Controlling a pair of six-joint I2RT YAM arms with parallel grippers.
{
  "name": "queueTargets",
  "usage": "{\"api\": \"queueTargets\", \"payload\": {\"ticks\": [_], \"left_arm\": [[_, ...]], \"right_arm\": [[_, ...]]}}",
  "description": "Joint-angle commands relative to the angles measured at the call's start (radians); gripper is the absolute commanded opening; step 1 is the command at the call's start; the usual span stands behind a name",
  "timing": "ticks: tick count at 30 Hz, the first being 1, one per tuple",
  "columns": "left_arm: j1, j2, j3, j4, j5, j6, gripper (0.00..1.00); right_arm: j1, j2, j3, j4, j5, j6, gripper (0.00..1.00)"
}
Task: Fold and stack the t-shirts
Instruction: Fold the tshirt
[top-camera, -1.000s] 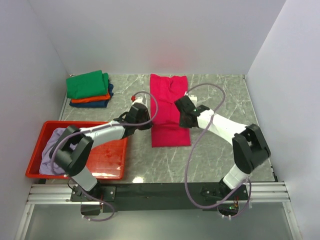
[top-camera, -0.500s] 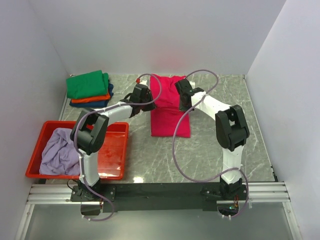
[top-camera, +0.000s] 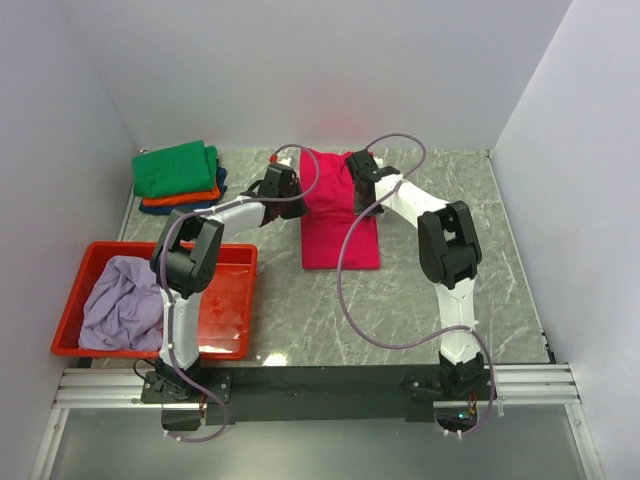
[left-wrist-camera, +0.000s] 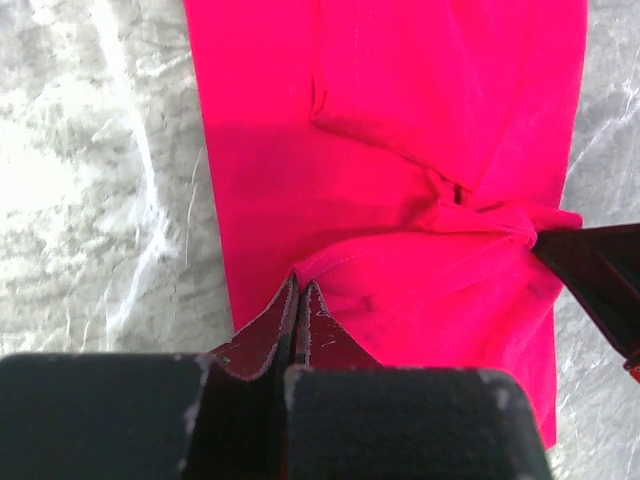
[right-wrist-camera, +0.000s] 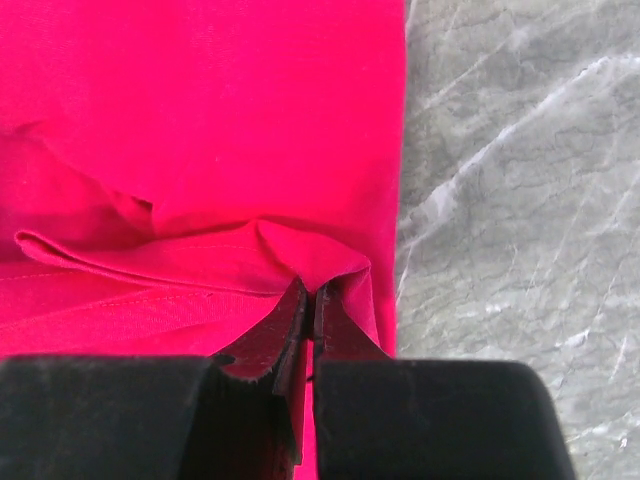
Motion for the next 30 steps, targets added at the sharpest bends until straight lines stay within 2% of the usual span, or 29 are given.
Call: {"api": "queueTargets", "payload": {"ticks": [1,2,3,4,6,7,10,12,18,25,30], "left_arm": [[0.01,0.016,0.066,-0.028,-0.008,0.022,0.0],[0.01,0.007,0.072,-0.036,-0.04,0.022,0.01],[0.01,-0.004,0.074,-0.044,-0.06,0.022,0.06],[0.008,-0.016,0.069,-0.05,-0.076,0.018,0.1],[-0.01,-0.073,0.054,-0.074,-0.204,0.015,0.19],[-0.021,-0.096,0.027,-0.074,-0.243,0.015,0.3],[-0.088,-0.179,-0.039,-0.053,-0.35,0.012,0.47],[-0.156,-0.223,-0.07,-0.019,-0.379,0.005,0.53],[-0.305,-0.246,-0.177,0.112,-0.317,-0.057,0.56],[-0.357,-0.179,-0.262,0.252,-0.229,-0.12,0.56],[-0.381,-0.137,-0.312,0.278,-0.209,-0.142,0.56]], "right_arm": [[-0.026,0.013,0.075,-0.033,0.031,-0.026,0.02],[-0.029,0.011,0.081,-0.044,0.035,-0.026,0.08],[-0.028,-0.004,0.086,-0.047,0.044,-0.023,0.16],[-0.031,-0.016,0.08,-0.05,0.052,-0.022,0.29],[-0.029,-0.08,0.057,-0.035,0.068,-0.023,0.38],[-0.029,-0.105,0.023,-0.026,0.071,-0.022,0.43],[-0.029,-0.205,-0.062,0.02,0.037,-0.015,0.54],[-0.031,-0.255,-0.101,0.052,-0.021,-0.015,0.55],[-0.026,-0.282,-0.178,0.077,-0.15,-0.015,0.53],[-0.026,-0.24,-0.181,0.098,-0.222,-0.012,0.5],[-0.024,-0.19,-0.129,0.085,-0.3,-0.025,0.49]]}}
